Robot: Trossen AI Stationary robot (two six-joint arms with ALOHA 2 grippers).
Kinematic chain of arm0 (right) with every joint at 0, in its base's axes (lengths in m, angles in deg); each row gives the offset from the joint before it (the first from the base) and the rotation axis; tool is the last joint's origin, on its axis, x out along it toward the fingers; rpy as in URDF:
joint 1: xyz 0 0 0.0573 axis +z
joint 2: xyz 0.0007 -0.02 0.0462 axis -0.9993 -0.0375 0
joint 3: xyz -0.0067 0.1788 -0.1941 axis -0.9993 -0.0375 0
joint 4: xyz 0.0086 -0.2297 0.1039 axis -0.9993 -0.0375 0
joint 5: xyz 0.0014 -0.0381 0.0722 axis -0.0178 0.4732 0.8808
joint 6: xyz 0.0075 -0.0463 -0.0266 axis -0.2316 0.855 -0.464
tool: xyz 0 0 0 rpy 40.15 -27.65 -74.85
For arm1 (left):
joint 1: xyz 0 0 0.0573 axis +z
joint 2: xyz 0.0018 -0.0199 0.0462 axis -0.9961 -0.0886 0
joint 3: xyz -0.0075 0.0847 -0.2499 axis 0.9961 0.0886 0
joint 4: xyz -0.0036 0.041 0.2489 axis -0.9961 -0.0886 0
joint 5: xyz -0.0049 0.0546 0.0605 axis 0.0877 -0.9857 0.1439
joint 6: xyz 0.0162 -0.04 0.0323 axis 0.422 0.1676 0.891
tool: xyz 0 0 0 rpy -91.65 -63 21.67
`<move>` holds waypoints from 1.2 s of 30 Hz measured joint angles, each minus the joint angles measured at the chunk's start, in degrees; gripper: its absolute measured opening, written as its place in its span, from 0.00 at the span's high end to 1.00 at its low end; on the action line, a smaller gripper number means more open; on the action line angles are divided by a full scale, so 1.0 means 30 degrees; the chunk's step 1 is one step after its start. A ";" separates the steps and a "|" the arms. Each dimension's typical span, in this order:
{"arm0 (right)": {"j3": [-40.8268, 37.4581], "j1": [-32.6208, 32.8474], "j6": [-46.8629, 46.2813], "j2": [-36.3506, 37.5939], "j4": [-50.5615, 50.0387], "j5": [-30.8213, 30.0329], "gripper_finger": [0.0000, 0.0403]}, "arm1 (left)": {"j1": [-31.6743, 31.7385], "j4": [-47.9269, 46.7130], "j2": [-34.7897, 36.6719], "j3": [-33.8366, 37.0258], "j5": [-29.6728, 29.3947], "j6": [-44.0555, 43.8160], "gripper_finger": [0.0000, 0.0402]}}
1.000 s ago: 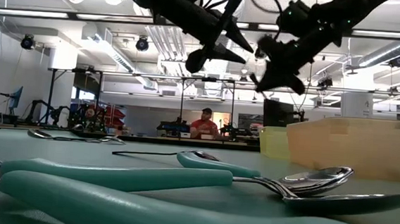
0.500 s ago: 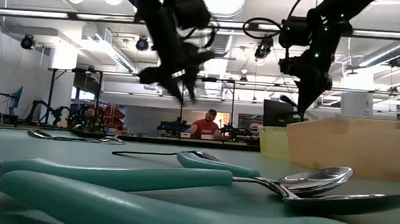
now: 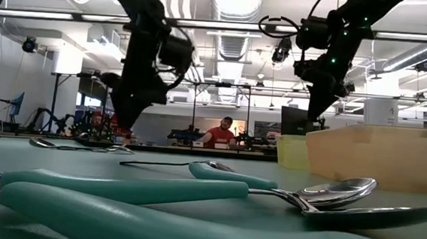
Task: Sort silverware by color (type)
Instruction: Put the black spoon into the yellow bin
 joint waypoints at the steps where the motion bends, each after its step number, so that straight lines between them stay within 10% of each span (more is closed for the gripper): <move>1: 0.0000 0.0000 -0.0108 0.0000 -0.0020 0.0000 0.73 | 0.0315 0.0080 0.0000 0.0188 -0.0041 0.0124 0.72; 28: -0.0007 0.0000 -0.0642 0.0000 0.2932 0.0000 0.71 | 0.3727 0.6193 0.0097 0.5052 -0.0340 0.1602 0.72; 36: -0.0015 0.0000 -0.0547 0.0000 0.3458 -0.0007 0.71 | 0.3843 0.6628 0.0060 0.5315 0.0869 0.0319 0.95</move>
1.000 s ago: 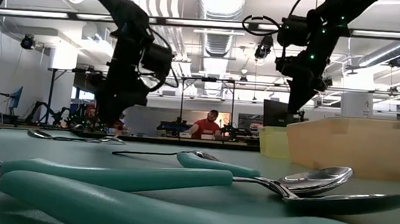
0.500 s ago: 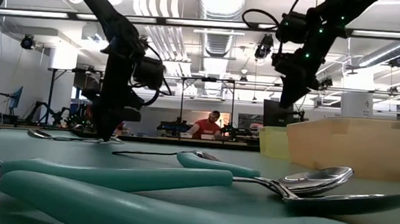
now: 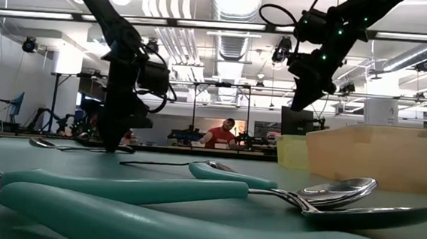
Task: Sort silverware by color (type)
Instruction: Put the black spoon into the yellow bin
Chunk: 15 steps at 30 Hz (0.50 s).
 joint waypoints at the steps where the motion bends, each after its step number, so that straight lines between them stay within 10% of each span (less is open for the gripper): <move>1: 0.0000 0.0000 0.0000 0.0000 0.0014 0.0000 0.71 | -0.0012 -0.0005 -0.0014 -0.0042 0.0005 -0.0307 0.97; 15: 0.0000 0.0000 -0.4547 0.0000 0.0041 0.0579 0.71 | -0.0900 0.3866 0.1022 -0.2374 0.4290 -0.0982 1.00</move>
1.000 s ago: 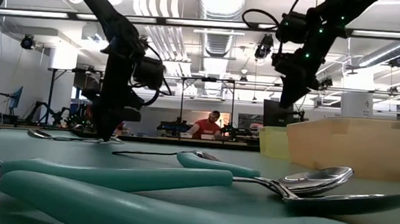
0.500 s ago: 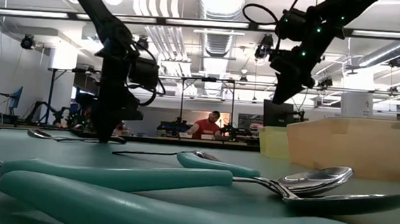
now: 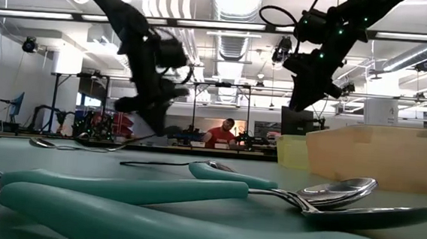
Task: Sort silverware by color (type)
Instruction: Put the black spoon into the yellow bin
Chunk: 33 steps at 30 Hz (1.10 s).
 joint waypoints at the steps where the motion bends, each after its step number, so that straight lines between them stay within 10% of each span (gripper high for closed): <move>1: 0.0000 0.0000 -0.0313 0.0000 0.0007 0.0469 0.71 | -0.0209 0.0773 0.0173 -0.0045 0.0332 -0.0280 1.00; 14: -0.1893 0.0051 -0.2921 -0.0007 0.9062 1.1940 0.71 | -0.3706 1.7113 0.0485 -0.0109 0.1529 -0.4265 1.00; 33: -0.1931 0.0058 -0.4589 -0.0015 1.2794 1.4131 0.69 | -0.4746 2.0585 0.0528 -0.0120 0.0371 -0.5447 1.00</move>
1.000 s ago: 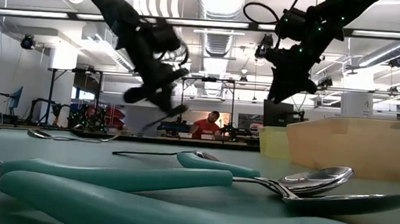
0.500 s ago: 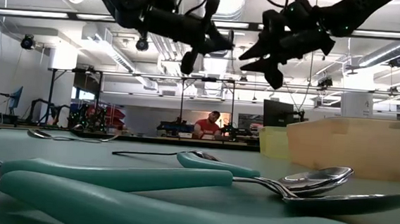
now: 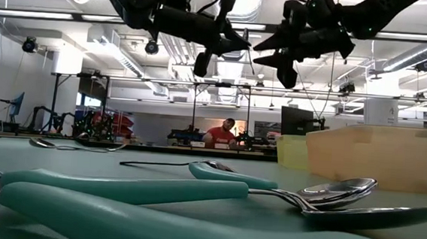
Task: Sort silverware by color (type)
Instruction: Put the black spoon into the yellow bin
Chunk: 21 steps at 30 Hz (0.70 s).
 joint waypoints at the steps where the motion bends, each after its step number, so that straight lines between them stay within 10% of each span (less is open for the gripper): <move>1: 0.0000 0.0000 0.0007 0.0000 0.0127 0.0000 0.69 | -0.0007 -0.0005 0.0000 -0.0023 -0.0008 -0.0007 1.00; 21: 0.0000 0.0000 0.0181 0.0000 0.2195 -0.0160 0.72 | -0.0029 -0.0092 -0.0686 -0.1487 0.0115 0.0221 1.00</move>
